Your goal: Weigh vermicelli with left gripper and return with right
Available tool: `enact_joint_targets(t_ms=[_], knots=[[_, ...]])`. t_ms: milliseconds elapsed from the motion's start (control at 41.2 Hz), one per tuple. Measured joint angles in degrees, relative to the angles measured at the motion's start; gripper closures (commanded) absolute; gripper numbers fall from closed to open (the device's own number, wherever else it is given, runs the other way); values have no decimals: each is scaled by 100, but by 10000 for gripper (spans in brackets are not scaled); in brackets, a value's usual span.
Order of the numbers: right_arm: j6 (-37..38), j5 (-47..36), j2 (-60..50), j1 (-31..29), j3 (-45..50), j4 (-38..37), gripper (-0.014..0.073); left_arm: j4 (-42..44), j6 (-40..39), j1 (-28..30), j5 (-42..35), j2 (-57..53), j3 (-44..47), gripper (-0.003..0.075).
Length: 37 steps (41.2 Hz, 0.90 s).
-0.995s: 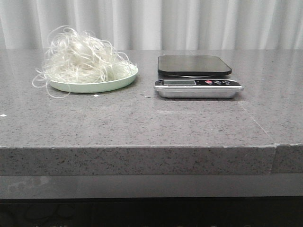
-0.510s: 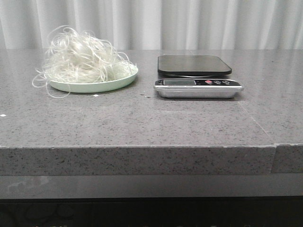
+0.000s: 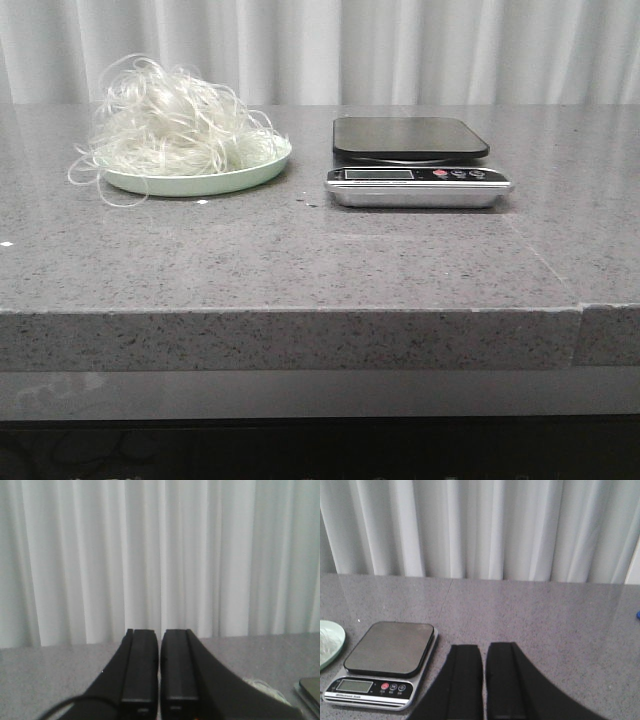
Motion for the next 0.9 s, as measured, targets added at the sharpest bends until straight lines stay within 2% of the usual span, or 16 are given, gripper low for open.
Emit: enact_joint_targets(t_ms=[388,655,728,898], knots=[[0,213,1083,0,23,0,396,0,0,0,1030,955,-9,579],[0,556,1727,0,32,0,382,0,0,0,1202,1499,-9,573],[0,636,1878,0,32,0,337,0,0,0,1211,1657,-9,520],[-21,739,2148,0,32,0,88,0,0,0,1167,1989,-9,239]])
